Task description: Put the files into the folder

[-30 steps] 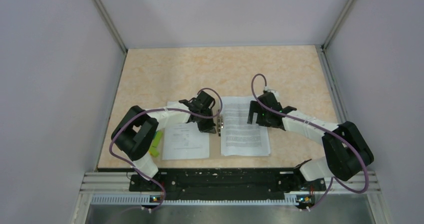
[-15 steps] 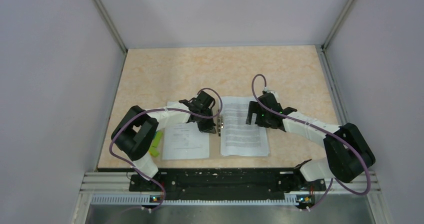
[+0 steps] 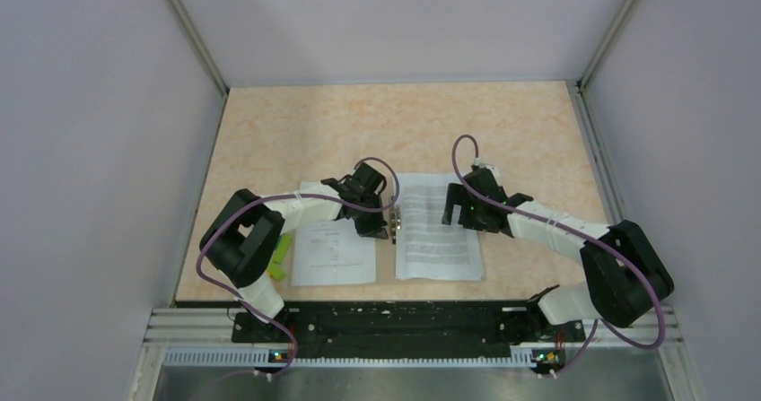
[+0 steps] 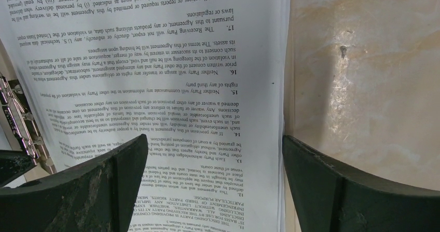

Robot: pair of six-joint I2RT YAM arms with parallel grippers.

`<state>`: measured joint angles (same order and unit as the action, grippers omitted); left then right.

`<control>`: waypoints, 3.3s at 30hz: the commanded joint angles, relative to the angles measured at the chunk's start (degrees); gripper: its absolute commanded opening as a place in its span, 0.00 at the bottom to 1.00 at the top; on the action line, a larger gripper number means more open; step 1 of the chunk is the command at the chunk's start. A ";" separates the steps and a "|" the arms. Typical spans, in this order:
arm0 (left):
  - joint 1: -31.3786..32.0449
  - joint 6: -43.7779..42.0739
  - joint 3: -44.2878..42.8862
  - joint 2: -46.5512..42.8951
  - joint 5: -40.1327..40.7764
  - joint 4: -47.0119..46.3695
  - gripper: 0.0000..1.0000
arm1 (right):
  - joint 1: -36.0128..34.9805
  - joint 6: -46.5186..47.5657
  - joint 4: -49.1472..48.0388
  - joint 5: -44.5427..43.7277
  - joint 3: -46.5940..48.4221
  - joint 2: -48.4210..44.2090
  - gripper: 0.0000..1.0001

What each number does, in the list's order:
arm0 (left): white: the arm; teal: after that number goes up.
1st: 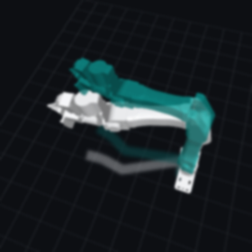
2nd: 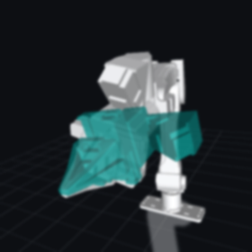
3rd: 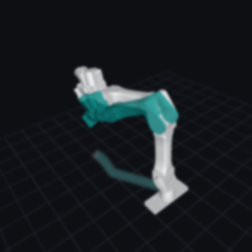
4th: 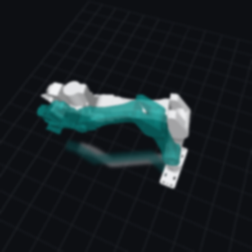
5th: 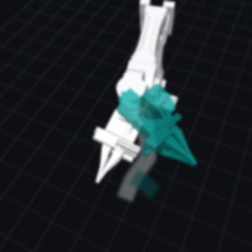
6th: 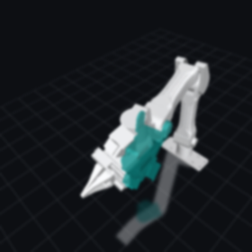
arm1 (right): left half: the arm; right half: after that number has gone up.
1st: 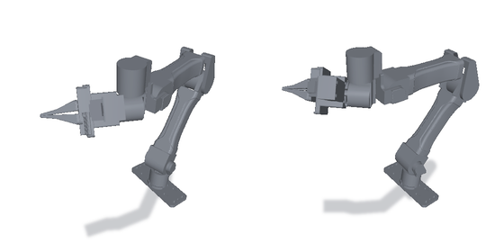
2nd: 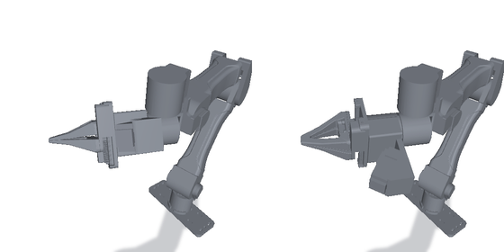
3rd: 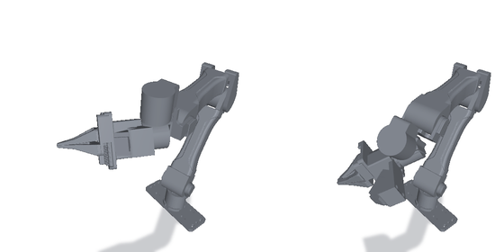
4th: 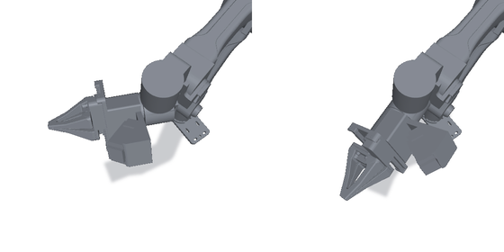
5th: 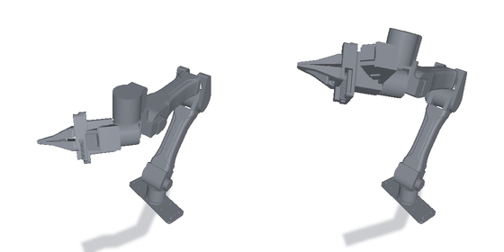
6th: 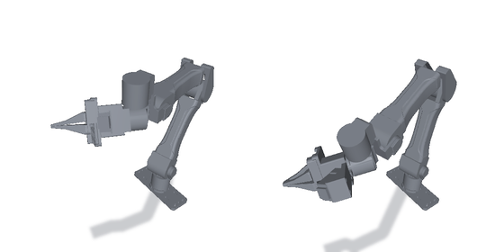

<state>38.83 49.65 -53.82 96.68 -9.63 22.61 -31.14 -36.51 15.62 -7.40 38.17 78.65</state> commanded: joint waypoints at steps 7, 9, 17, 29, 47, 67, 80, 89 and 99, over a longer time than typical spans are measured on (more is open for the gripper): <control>0.47 0.52 0.65 0.85 0.88 -0.99 0.00 | -2.17 -1.45 -0.09 -0.64 -0.77 -1.04 0.99; 0.46 0.36 0.71 0.73 1.04 -0.90 0.00 | -2.18 -1.19 0.52 -1.72 -0.28 -1.29 0.99; 0.42 -0.66 0.31 -0.34 2.02 0.03 0.00 | -1.72 0.16 3.15 -3.11 2.13 -2.94 0.99; 0.21 -1.35 -0.82 -0.30 3.16 1.11 0.00 | 0.99 5.76 1.28 -2.66 13.30 3.86 0.95; -0.22 0.28 0.08 1.28 2.27 0.13 0.00 | 0.70 10.51 -4.76 -1.85 41.94 36.36 0.35; -0.19 0.39 0.02 1.80 2.08 -0.04 0.00 | -2.40 11.06 -4.57 -1.44 42.51 39.44 0.35; -0.24 0.46 -0.36 1.94 2.07 0.00 0.00 | -4.08 11.06 -4.05 -2.49 39.71 36.37 0.34; -0.22 0.53 -0.49 1.93 1.98 -0.02 0.00 | -4.80 10.92 -4.32 -2.43 38.13 34.84 0.34; -0.22 0.38 -0.41 1.72 2.17 0.19 0.00 | -4.83 10.54 -2.19 -3.78 41.58 35.39 0.48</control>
<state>38.72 50.37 -54.06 97.03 -9.78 22.57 -35.20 -25.98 10.22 -9.87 77.30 116.09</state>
